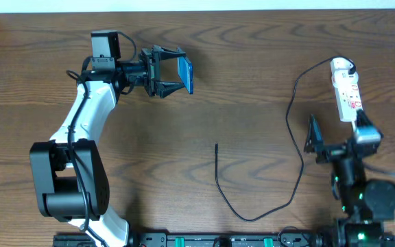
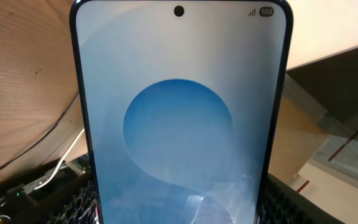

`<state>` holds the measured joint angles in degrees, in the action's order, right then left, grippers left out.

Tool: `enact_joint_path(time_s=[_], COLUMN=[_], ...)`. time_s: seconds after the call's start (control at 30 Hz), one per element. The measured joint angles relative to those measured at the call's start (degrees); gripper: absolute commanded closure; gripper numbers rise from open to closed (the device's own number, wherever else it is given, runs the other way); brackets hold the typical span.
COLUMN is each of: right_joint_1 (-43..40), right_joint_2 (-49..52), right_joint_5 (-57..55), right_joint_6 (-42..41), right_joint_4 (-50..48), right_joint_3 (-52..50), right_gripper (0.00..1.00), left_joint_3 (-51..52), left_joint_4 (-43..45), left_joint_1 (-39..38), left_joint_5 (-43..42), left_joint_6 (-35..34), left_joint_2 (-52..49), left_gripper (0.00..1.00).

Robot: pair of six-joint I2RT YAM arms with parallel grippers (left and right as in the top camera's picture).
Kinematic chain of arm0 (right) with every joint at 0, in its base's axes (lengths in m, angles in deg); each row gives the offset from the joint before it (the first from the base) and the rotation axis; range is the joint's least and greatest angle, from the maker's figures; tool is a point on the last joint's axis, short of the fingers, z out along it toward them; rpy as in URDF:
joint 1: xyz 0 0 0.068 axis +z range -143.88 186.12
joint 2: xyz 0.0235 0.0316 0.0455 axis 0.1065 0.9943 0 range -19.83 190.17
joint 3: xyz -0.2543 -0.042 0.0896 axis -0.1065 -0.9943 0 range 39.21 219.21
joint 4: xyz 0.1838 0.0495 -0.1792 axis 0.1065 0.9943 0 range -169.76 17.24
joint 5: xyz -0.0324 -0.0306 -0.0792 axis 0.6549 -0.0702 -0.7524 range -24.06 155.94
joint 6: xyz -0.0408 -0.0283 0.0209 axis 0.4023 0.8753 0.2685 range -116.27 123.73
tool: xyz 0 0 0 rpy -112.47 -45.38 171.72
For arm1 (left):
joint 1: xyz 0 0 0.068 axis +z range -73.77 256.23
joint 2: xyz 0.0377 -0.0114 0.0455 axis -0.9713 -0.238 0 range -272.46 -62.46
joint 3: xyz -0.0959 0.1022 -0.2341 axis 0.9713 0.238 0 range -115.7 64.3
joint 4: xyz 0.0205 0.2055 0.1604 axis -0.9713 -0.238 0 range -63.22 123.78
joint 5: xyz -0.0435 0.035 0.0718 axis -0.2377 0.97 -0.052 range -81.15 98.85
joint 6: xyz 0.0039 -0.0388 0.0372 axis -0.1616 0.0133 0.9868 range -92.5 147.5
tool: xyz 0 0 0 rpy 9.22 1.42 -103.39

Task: Plug charger to phone and switch on socket
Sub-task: 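Move the right gripper left toward the phone held by the left gripper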

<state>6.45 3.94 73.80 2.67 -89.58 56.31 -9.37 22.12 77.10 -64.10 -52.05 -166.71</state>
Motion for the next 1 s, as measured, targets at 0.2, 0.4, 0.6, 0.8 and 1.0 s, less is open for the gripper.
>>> enact_joint_path(time_s=[0.2,0.4,0.6,0.8,1.0], right_joint_1=[0.0,0.0,0.0,0.0,0.0], right_joint_2=[17.49,33.0,42.47,46.51,47.1], right_joint_5=[5.11,14.27,24.2,28.13,32.81], right_joint_6=[0.0,0.0,0.0,-3.65,-9.73], right_joint_4=[9.53,18.91,18.43,15.8,12.28], right_joint_3=[14.88,29.9,36.13,36.2,36.22], right_gripper=[0.01,0.01,0.01,0.01,0.01], left_joint_3=[0.0,0.0,0.0,0.0,0.0], left_joint_4=[0.09,0.07,0.07,0.07,0.04], left_joint_1=[0.0,0.0,0.0,-0.07,-1.62], left_joint_5=[1.84,5.01,8.31,10.73,14.78], left_joint_6=[0.02,0.02,0.02,0.0,0.0], left_joint_2=[0.0,0.0,0.0,0.0,0.0], left_gripper=[0.92,0.92,0.92,0.93,0.93])
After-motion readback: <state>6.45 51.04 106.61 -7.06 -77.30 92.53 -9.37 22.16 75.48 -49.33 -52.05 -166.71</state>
